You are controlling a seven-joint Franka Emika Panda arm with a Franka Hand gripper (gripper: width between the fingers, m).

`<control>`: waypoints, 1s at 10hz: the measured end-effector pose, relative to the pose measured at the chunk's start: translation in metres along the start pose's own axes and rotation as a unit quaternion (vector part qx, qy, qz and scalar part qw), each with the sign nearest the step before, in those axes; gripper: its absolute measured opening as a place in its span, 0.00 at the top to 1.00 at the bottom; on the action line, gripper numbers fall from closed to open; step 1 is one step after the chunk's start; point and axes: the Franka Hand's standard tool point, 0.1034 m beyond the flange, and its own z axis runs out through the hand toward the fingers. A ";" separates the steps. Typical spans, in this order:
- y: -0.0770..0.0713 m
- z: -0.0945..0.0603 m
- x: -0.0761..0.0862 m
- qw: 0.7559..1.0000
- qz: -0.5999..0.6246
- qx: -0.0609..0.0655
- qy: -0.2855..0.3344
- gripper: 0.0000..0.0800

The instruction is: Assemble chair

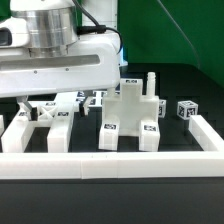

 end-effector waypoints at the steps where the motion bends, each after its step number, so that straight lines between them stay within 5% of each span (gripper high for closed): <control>1: 0.000 0.001 0.000 1.000 0.000 0.000 -0.001 0.19; 10: 0.007 0.041 -0.015 1.000 -0.003 -0.016 -0.007 0.19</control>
Offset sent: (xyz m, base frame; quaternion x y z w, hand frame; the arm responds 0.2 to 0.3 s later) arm 0.0077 -0.0052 -0.0205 -0.0113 0.0241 -0.0519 0.9983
